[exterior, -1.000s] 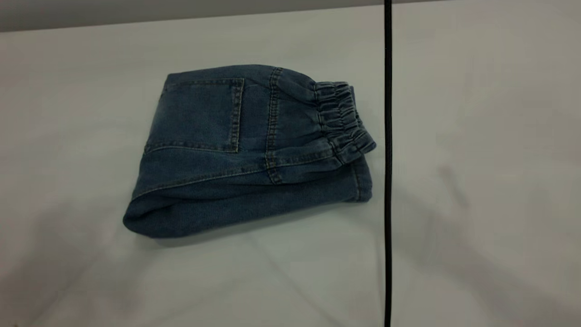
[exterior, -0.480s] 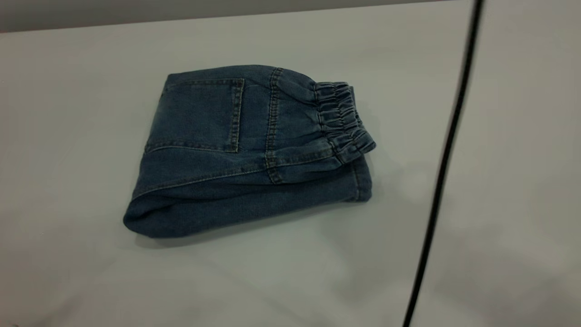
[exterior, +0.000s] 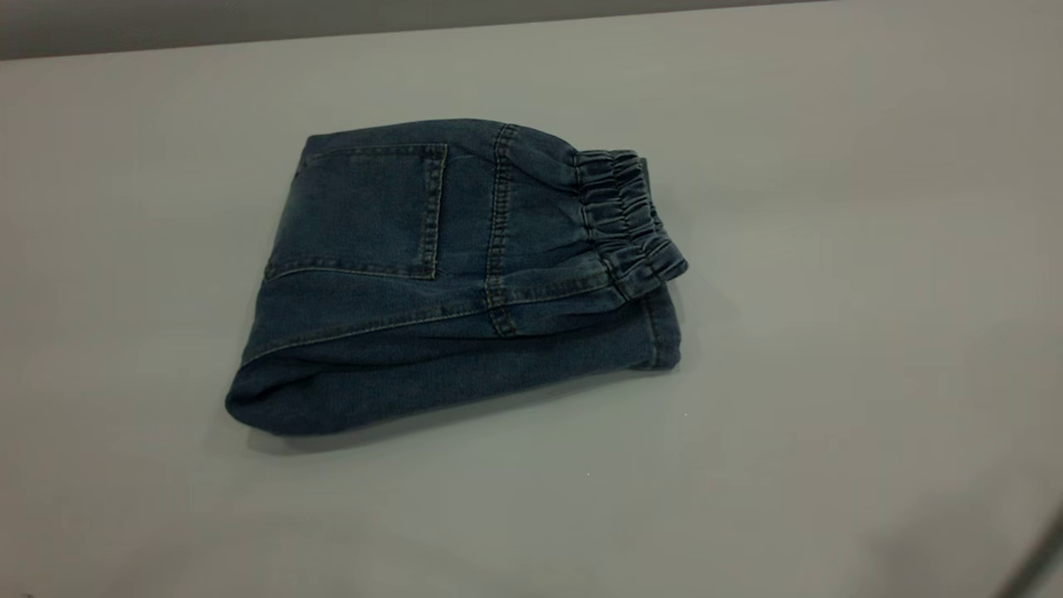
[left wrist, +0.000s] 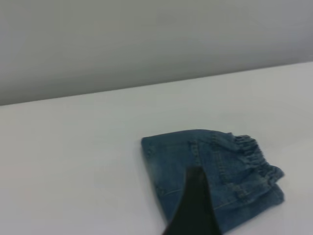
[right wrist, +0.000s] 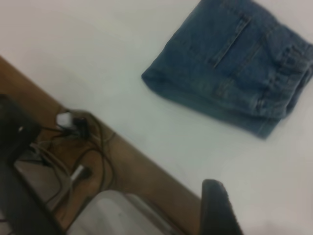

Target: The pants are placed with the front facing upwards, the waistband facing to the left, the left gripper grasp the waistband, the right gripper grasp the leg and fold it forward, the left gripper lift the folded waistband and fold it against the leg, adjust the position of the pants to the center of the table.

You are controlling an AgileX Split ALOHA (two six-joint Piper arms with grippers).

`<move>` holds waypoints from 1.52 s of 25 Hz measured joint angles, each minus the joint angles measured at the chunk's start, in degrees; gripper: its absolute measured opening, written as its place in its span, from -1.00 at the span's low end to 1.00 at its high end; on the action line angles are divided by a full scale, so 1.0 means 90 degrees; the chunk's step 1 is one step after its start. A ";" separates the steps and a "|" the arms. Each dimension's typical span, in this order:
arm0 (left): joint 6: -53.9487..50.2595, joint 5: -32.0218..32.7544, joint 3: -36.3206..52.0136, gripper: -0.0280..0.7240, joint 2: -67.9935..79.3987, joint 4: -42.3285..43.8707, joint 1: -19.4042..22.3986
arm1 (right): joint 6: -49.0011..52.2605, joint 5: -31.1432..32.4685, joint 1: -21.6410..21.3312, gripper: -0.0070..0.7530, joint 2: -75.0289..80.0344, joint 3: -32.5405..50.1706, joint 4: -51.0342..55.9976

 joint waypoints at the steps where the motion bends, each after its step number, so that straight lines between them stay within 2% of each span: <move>1: -0.0029 0.0000 0.0089 0.48 -0.0122 0.0038 0.0000 | 0.0000 0.0000 0.0000 -0.05 -0.0285 0.0178 0.0058; 8: -0.0202 -0.0014 0.1549 0.48 -0.1023 0.0451 0.0000 | 0.0055 0.0006 0.0000 -0.05 -0.2067 0.1410 0.0092; 15: -0.0950 -0.0080 0.3221 0.48 -0.1592 0.1066 0.0007 | -0.0004 0.0009 0.0000 -0.05 -0.3633 0.2341 -0.0238; 18: -0.1006 -0.0530 0.3385 0.48 -0.1626 0.1305 0.0007 | -0.0021 0.0001 0.0000 -0.05 -0.4092 0.2724 -0.0427; 23: -0.1146 -0.0849 0.3581 0.48 -0.1626 0.1545 0.0007 | -0.0151 -0.0036 -0.0006 -0.05 -0.4442 0.3500 -0.0827; 31: -0.1153 -0.0950 0.3596 0.48 -0.1626 0.1552 0.0007 | -0.0366 -0.1121 -0.0006 -0.05 -0.4593 0.4729 -0.0808; 38: -0.1159 -0.0944 0.3590 0.48 -0.1626 0.1546 0.0007 | -0.0405 -0.1019 -0.0006 -0.05 -0.4623 0.4781 -0.0815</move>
